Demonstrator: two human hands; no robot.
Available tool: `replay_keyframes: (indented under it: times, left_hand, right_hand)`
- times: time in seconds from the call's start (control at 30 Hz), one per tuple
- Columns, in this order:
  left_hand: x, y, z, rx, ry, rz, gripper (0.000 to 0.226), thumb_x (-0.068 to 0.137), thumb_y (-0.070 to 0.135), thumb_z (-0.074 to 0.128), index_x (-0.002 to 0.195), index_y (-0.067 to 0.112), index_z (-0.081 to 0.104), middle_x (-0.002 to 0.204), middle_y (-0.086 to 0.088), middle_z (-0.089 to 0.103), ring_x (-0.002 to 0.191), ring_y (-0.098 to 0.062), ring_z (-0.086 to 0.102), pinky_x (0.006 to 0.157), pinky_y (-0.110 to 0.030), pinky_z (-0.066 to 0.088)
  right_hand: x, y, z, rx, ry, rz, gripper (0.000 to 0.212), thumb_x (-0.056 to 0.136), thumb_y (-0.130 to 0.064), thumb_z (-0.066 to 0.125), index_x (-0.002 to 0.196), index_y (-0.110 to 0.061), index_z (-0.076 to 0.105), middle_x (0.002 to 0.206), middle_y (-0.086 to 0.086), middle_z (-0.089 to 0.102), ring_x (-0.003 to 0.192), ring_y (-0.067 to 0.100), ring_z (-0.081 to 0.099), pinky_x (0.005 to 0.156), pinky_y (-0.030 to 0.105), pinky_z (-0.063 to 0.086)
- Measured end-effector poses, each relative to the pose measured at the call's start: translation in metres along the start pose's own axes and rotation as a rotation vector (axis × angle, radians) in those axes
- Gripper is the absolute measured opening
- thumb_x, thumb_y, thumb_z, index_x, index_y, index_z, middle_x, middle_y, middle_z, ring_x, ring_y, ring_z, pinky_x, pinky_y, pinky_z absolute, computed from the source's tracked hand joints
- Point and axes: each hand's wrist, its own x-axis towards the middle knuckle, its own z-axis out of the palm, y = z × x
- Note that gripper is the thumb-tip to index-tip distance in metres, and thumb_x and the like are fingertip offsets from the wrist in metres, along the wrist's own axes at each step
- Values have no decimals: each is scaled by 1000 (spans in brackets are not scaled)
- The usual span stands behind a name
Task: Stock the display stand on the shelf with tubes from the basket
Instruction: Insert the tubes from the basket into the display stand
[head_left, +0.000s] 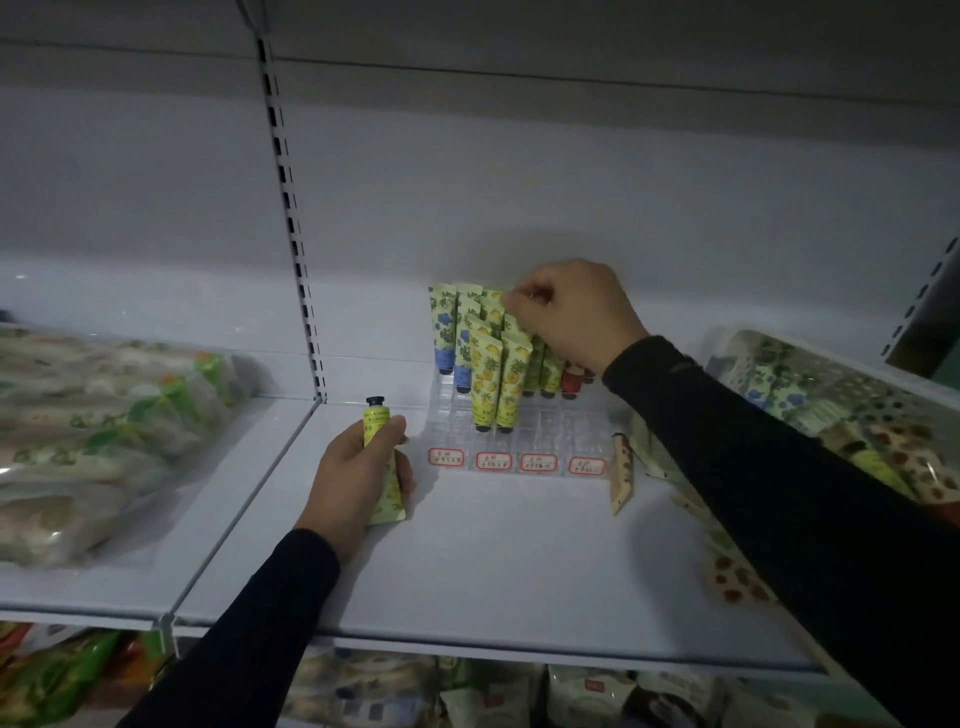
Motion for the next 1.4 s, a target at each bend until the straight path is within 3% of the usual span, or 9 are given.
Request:
replay_keyframes:
  times: [0.23, 0.33, 0.47, 0.6, 1.0, 1.17, 1.33, 1.4]
  left_hand:
    - [0, 1, 0, -6, -2, -13, 24, 97, 26, 57, 88, 4, 58, 60, -16, 56, 49, -25, 53, 44, -30, 47]
    - [1, 0, -1, -14, -5, -18, 23, 97, 25, 58, 88, 4, 58, 60, -16, 56, 50, -26, 53, 45, -31, 47]
    - [2, 0, 0, -13, -6, -17, 22, 97, 24, 57, 87, 5, 57, 59, -15, 56, 48, -26, 52, 43, -29, 46]
    - [2, 0, 1, -13, -5, -16, 23, 97, 25, 57, 87, 5, 57, 57, -14, 55, 49, -26, 52, 44, -29, 46]
    - [1, 0, 0, -17, -15, -23, 23, 98, 25, 57, 86, 5, 57, 57, -13, 56, 49, -26, 51, 45, -31, 47]
    - [0, 0, 0, -15, -15, -21, 23, 98, 25, 57, 87, 5, 57, 58, -13, 56, 50, -25, 53, 45, -31, 48]
    - [1, -1, 0, -4, -16, -4, 23, 98, 24, 57, 86, 5, 57, 57, -13, 56, 50, -26, 52, 44, -31, 47]
    - [1, -1, -1, 2, -16, -1, 23, 97, 25, 57, 86, 5, 58, 58, -14, 57, 50, -26, 52, 44, -32, 48]
  right_hand:
    - [38, -18, 20, -217, -276, -12, 40, 86, -38, 66, 85, 0, 75, 91, 18, 73, 81, 30, 67, 71, 33, 52]
    - [42, -19, 20, -247, -318, 7, 31, 87, -30, 66, 87, 0, 75, 92, 14, 73, 83, 25, 67, 71, 32, 51]
    - [42, -17, 16, -232, -329, 46, 19, 87, -20, 65, 82, -4, 73, 79, 4, 68, 72, 16, 60, 55, 21, 39]
    - [41, -18, 17, -242, -317, 35, 18, 87, -17, 64, 84, -3, 75, 87, 8, 73, 77, 19, 65, 65, 24, 42]
    - [41, -18, 20, -270, -291, 51, 18, 86, -13, 62, 89, 0, 74, 91, 13, 73, 84, 24, 68, 69, 26, 49]
    - [40, -18, 22, -295, -283, 34, 22, 86, -11, 61, 94, 5, 73, 96, 19, 72, 85, 31, 69, 75, 34, 54]
    - [41, -16, 20, -303, -307, 30, 27, 86, -17, 63, 98, 6, 72, 98, 19, 72, 88, 31, 69, 79, 38, 55]
    - [41, -16, 18, -303, -313, 30, 32, 87, -22, 64, 97, 6, 71, 92, 19, 72, 78, 29, 67, 74, 36, 55]
